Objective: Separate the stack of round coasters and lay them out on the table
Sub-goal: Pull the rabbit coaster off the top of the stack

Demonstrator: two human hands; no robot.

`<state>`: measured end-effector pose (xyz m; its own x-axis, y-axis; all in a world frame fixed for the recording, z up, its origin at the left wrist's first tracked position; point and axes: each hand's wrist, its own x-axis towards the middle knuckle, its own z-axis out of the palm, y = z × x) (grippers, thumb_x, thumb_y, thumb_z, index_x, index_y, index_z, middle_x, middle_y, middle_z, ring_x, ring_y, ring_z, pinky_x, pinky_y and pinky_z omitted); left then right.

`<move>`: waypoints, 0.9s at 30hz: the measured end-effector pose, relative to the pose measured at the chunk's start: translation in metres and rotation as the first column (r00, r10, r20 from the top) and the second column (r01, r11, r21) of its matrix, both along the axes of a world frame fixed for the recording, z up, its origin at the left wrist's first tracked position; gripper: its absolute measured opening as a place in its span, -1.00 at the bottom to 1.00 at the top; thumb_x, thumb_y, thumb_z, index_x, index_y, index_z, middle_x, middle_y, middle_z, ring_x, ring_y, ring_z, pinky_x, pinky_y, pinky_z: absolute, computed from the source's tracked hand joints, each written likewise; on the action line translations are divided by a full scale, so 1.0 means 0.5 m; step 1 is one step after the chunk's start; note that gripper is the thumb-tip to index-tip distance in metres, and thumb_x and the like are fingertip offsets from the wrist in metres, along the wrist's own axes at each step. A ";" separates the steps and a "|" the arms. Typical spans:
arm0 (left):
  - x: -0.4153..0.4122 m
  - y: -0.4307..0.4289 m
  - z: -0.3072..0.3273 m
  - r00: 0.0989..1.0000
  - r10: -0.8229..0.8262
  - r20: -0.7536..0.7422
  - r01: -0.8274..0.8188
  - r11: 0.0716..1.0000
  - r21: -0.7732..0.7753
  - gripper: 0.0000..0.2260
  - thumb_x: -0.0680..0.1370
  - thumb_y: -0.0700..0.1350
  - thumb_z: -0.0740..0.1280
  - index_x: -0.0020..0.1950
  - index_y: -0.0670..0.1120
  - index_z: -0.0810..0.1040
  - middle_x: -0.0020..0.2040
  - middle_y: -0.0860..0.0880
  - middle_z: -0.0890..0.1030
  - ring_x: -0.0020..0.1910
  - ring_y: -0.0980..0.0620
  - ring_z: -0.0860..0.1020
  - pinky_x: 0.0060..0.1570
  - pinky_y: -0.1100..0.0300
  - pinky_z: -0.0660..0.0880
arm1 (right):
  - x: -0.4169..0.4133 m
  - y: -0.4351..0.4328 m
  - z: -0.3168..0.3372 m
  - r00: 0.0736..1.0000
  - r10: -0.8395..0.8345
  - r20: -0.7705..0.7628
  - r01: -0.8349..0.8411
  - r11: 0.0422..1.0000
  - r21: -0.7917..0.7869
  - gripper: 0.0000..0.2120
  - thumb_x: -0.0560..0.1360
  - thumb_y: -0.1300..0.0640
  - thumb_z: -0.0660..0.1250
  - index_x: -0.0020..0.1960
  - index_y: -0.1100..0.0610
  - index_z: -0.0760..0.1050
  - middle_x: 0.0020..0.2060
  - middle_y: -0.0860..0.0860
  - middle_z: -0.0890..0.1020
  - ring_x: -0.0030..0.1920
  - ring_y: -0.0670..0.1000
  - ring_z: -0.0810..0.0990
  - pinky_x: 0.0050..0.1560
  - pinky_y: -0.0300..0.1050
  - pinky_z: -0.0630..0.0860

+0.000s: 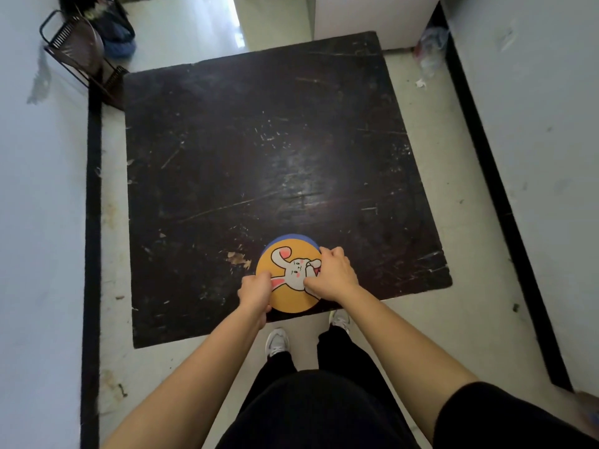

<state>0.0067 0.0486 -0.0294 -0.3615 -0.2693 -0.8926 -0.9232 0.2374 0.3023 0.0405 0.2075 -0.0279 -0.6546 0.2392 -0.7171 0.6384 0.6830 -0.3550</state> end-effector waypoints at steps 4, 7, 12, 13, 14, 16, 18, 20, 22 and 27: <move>-0.009 -0.011 -0.003 1.000 0.000 0.011 0.000 0.999 0.036 -0.67 0.58 0.00 0.21 0.31 -0.06 0.42 0.17 -0.12 0.55 0.07 -0.13 0.55 -0.02 -0.05 0.54 | -0.002 0.006 -0.005 0.986 -0.164 0.038 0.166 0.984 -0.058 -0.34 0.38 -0.12 0.48 0.36 0.16 0.37 0.27 0.16 0.45 0.23 0.19 0.51 0.10 0.02 0.51; -0.010 -0.023 -0.005 0.999 -0.035 0.013 0.034 0.998 0.057 -0.58 0.56 0.05 0.21 0.39 -0.06 0.41 0.30 -0.13 0.53 0.18 -0.16 0.52 0.08 -0.10 0.51 | 0.007 0.001 -0.005 0.987 -0.158 0.034 0.159 0.986 -0.043 -0.47 0.41 -0.13 0.48 0.23 0.15 0.44 0.17 0.10 0.45 0.11 0.17 0.55 -0.07 -0.06 0.47; -0.007 -0.044 -0.003 0.992 -0.122 -0.018 0.123 0.989 0.082 -0.56 0.57 0.14 0.17 0.36 -0.07 0.43 0.21 -0.07 0.52 0.06 -0.06 0.48 0.01 -0.02 0.41 | 0.036 -0.009 0.002 0.916 -0.355 -0.186 0.303 0.917 -0.258 -0.80 0.50 0.00 0.41 0.09 0.03 0.57 0.00 0.00 0.67 0.03 0.07 0.63 0.02 0.00 0.57; -0.006 -0.048 -0.001 0.992 -0.123 -0.031 0.126 0.987 0.099 -0.56 0.58 0.18 0.16 0.34 -0.05 0.44 0.21 -0.06 0.52 0.10 -0.07 0.47 0.05 -0.04 0.41 | 0.042 -0.006 0.006 0.885 -0.441 -0.151 0.363 0.855 -0.371 -0.82 0.51 0.04 0.41 0.11 0.03 0.60 0.00 0.01 0.71 0.05 0.08 0.66 0.08 0.05 0.60; -0.004 -0.052 0.004 0.993 -0.110 -0.054 0.116 0.984 0.132 -0.58 0.58 0.21 0.15 0.30 -0.02 0.46 0.20 -0.05 0.54 0.11 -0.07 0.48 0.08 -0.05 0.42 | 0.049 -0.002 0.011 0.847 -0.525 -0.083 0.422 0.759 -0.495 -0.81 0.53 0.09 0.41 0.13 0.06 0.61 0.01 0.04 0.72 0.06 0.11 0.67 0.10 0.08 0.62; 0.000 -0.062 0.018 0.995 -0.032 -0.093 0.053 0.971 0.232 -0.56 0.59 0.28 0.14 0.20 -0.01 0.55 0.15 -0.04 0.65 0.06 -0.06 0.59 0.04 -0.01 0.50 | 0.063 0.006 0.024 0.776 -0.621 0.112 0.510 0.512 -0.691 -0.76 0.54 0.15 0.41 0.20 0.12 0.59 0.05 0.11 0.73 0.08 0.13 0.69 0.05 0.04 0.65; -0.002 -0.075 0.033 0.998 0.049 -0.048 -0.026 0.918 0.395 -0.45 0.56 0.36 0.11 0.18 0.00 0.65 0.09 -0.10 0.72 0.04 -0.14 0.68 -0.06 -0.01 0.60 | 0.073 0.016 0.039 0.758 -0.603 0.250 0.531 0.347 -0.773 -0.72 0.54 0.14 0.40 0.24 0.10 0.57 0.10 0.10 0.72 0.10 0.11 0.69 -0.01 -0.01 0.65; -0.004 -0.084 0.044 0.995 0.087 0.058 -0.105 0.806 0.582 -0.35 0.53 0.41 0.07 0.15 -0.02 0.71 0.10 -0.17 0.73 0.08 -0.23 0.69 -0.03 -0.11 0.63 | 0.076 0.019 0.050 0.787 -0.563 0.254 0.501 0.342 -0.795 -0.66 0.54 0.13 0.40 0.30 0.08 0.52 0.13 0.11 0.70 0.11 0.11 0.69 -0.02 0.01 0.64; -0.001 -0.090 0.046 0.991 0.107 0.076 -0.131 0.749 0.650 -0.37 0.56 0.38 0.07 0.16 -0.05 0.71 0.16 -0.20 0.70 0.13 -0.24 0.67 0.02 -0.14 0.61 | 0.074 0.011 0.059 0.823 -0.558 0.112 0.448 0.514 -0.731 -0.51 0.54 0.15 0.40 0.43 0.01 0.36 0.15 0.11 0.69 0.10 0.09 0.69 0.02 0.03 0.65; 0.016 -0.087 0.042 0.995 0.092 -0.029 -0.055 0.793 0.607 -0.50 0.64 0.25 0.05 0.27 -0.02 0.62 0.15 -0.11 0.72 0.16 -0.13 0.66 0.08 -0.08 0.61 | 0.064 -0.010 0.084 0.827 -0.520 -0.212 0.351 0.774 -0.528 -0.36 0.55 0.14 0.38 0.54 -0.05 0.19 0.30 0.08 0.54 0.20 0.05 0.61 0.21 0.14 0.58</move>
